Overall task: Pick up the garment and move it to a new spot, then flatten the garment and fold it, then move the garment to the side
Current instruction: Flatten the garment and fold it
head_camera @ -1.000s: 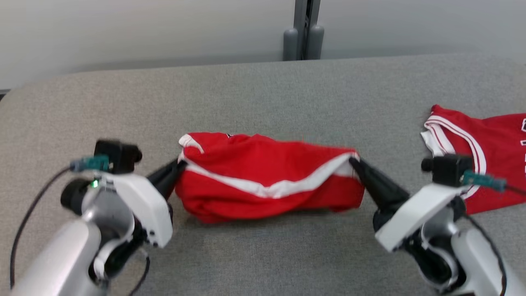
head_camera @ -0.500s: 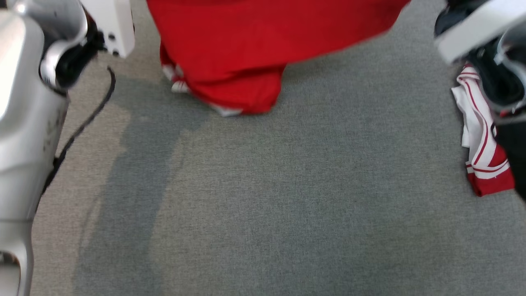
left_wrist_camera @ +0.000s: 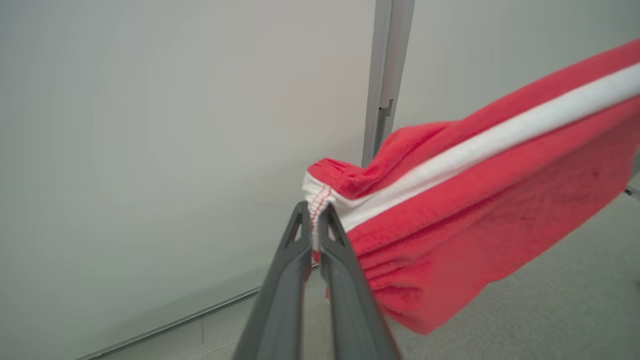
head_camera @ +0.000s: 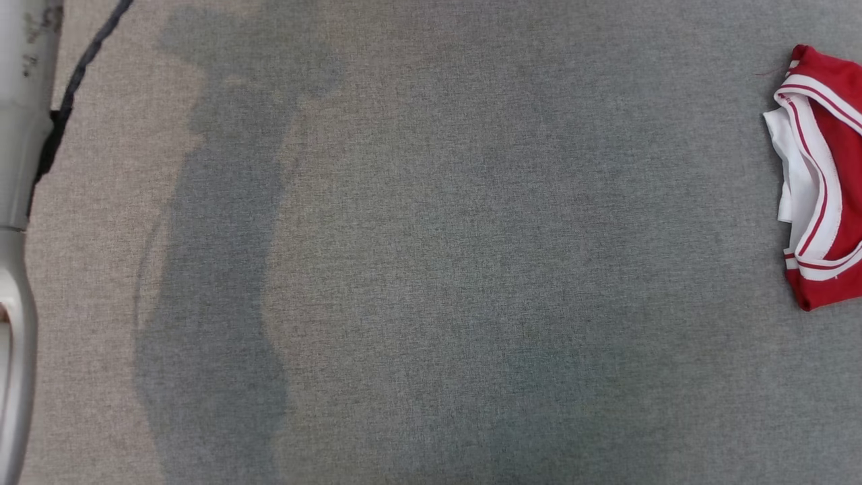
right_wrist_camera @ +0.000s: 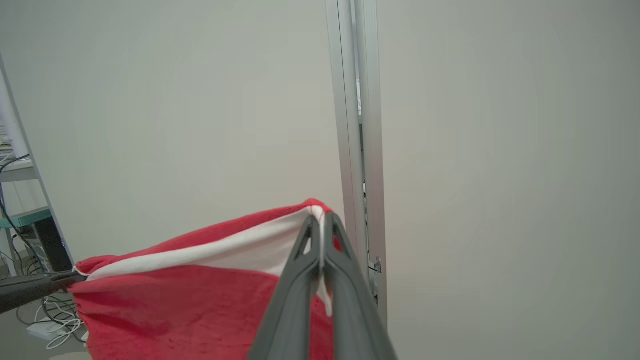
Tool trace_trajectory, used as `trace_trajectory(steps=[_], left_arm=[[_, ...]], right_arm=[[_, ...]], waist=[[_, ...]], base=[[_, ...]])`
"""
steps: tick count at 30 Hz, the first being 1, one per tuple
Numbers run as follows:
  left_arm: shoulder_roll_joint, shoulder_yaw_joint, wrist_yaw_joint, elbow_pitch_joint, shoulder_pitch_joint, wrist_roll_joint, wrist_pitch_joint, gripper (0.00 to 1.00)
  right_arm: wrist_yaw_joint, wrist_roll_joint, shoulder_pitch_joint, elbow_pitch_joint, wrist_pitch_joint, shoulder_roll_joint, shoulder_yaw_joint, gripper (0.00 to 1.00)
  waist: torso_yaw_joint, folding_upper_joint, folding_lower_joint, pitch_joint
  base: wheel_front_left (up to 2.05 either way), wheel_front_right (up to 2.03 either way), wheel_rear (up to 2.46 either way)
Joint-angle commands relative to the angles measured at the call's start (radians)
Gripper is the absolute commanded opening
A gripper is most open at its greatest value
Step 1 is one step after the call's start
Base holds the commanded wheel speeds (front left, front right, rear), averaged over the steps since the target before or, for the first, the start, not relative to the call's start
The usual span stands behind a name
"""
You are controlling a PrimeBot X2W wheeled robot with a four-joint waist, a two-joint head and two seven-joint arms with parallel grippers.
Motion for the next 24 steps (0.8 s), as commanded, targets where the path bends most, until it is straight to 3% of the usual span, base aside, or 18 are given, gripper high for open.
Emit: trace_trajectory(steps=[1, 5, 13, 20, 24], left_arm=[[-0.001, -0.011, -0.003, 0.037, 0.004, -0.011, -0.014, 0.0], [-0.013, -0.108, -0.005, 0.074, 0.079, -0.007, -0.027, 0.0], [0.051, -0.273, -0.005, -0.012, 0.348, -0.127, -0.1, 0.0], [0.109, -0.296, -0.001, -0.103, 0.61, -0.216, -0.122, 0.0], [0.161, -0.299, 0.05, -0.211, 0.759, -0.259, -0.067, 0.0]], right_arm=[[-0.001, 0.022, 0.001, 0.019, -0.018, -0.01, 0.022, 0.0], [0.0, 0.071, 0.083, 0.027, -0.019, -0.027, 0.114, 0.0], [0.0, 0.191, 0.39, -0.078, 0.035, -0.124, 0.28, 0.0], [0.0, 0.311, 0.664, -0.26, 0.153, -0.243, 0.333, 0.0], [0.0, 0.338, 0.791, -0.364, 0.235, -0.314, 0.339, 0.0]], waist=[[0.003, 0.0, 0.0, 0.002], [0.011, 0.0, 0.0, -0.017], [0.006, 0.0, 0.0, -0.138], [-0.01, 0.0, 0.0, -0.275], [-0.027, 0.0, 0.0, -0.338]], base=[[0.0, 0.0, 0.0], [0.0, 0.0, 0.0], [0.0, 0.0, 0.0], [0.0, 0.0, 0.0], [0.0, 0.0, 0.0]])
